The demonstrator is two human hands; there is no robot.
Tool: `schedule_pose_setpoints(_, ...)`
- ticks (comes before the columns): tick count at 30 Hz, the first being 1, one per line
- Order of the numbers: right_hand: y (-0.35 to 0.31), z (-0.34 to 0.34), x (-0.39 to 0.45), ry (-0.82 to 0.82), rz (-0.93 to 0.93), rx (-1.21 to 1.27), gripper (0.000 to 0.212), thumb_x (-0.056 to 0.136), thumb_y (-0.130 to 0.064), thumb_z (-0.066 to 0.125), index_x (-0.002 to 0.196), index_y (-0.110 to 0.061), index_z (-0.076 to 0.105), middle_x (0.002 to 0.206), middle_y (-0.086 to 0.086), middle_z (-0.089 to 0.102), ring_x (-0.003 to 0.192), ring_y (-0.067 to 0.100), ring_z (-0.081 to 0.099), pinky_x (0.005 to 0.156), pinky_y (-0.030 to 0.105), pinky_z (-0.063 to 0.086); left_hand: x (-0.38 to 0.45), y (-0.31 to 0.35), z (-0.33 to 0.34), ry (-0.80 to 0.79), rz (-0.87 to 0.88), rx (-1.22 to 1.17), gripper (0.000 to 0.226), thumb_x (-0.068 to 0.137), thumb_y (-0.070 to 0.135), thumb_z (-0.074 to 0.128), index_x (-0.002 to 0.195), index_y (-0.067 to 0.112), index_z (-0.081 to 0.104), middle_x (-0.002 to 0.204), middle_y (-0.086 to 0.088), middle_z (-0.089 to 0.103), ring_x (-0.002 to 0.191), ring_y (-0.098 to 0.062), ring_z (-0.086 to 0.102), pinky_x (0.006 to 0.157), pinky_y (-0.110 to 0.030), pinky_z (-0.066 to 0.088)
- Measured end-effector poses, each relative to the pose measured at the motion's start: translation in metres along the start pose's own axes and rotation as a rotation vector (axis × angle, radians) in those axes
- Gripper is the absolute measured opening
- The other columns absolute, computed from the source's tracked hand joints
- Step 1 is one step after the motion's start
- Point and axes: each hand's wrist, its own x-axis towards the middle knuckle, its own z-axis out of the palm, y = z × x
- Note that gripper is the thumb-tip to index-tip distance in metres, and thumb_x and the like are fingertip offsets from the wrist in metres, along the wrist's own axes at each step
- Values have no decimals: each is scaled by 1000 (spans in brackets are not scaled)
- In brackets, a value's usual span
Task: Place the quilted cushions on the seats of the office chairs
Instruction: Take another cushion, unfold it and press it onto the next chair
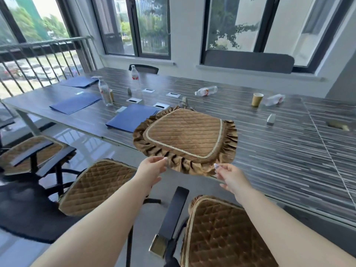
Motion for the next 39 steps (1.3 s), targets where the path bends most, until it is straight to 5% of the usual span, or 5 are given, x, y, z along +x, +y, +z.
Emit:
schedule_pose_setpoints(12,-39,105,180,275,88,-191,36,87,-38,63,117,-17,62,111,2,63,92,18,61,73,27,44,281,39,-72,-23,11,138,25,88,25,65,109,11,65,100,-7,66,85,-20,63,68,-30,59)
schedule_pose_setpoints(15,-36,113,223,313,159,-271,49,86,-41,64,127,-17,54,110,2,59,84,19,61,69,27,45,349,43,-78,-12,33,235,34,86,30,66,116,14,64,112,-6,68,91,-21,61,87,-39,54)
schedule_pose_setpoints(21,-11,103,286,453,301,-545,70,78,-49,69,136,-16,50,131,15,55,123,31,50,103,38,41,431,36,-64,-51,118,482,51,86,29,65,133,13,53,131,-6,60,113,-26,60,93,-38,48)
schedule_pose_setpoints(31,17,92,344,523,461,-495,106,62,-45,83,147,-17,27,143,18,43,129,36,44,107,43,38,509,12,-33,-19,82,841,89,69,54,71,144,27,31,145,-10,46,129,-37,45,103,-49,39)
schedule_pose_setpoints(39,6,85,333,903,396,-288,67,70,-38,80,120,-1,55,122,23,56,107,40,57,89,46,49,501,33,-31,57,-19,455,48,74,39,76,111,11,65,103,-7,68,95,-31,65,89,-44,54)
